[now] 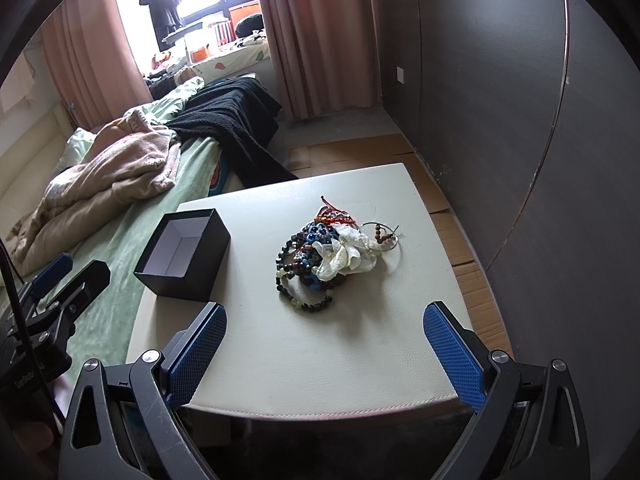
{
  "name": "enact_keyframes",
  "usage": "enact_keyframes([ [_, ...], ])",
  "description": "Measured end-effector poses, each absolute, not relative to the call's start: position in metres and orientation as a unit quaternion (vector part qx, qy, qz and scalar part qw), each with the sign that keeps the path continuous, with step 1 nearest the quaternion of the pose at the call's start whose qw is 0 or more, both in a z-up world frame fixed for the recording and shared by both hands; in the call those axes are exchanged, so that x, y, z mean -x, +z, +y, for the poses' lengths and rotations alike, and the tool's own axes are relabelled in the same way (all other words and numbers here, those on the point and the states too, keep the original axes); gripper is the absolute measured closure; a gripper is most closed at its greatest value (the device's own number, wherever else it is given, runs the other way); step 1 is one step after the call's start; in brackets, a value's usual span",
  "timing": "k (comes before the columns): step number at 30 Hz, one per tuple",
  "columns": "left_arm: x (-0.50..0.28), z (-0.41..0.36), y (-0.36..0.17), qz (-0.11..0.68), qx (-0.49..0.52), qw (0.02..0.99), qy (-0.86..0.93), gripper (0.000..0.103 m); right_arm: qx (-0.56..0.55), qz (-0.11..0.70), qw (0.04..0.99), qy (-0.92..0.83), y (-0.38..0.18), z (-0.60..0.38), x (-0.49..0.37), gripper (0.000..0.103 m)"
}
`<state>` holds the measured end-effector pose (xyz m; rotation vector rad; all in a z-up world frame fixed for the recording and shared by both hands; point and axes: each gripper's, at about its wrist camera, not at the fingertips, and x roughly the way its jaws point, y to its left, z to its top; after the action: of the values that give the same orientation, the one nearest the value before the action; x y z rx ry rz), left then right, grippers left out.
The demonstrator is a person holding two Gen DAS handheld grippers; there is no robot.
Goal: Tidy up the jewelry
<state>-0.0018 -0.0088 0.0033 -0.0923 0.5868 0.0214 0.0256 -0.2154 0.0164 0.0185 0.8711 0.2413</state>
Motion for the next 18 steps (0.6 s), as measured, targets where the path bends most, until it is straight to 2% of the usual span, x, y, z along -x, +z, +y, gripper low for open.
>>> enact_keyframes([
  [18,0.0065,-0.0074,0.0032,0.287,0.043,0.957,0.009,0.001,-0.007,0.422,0.899,0.116,0.0154,-0.2157,-0.0255,0.004],
])
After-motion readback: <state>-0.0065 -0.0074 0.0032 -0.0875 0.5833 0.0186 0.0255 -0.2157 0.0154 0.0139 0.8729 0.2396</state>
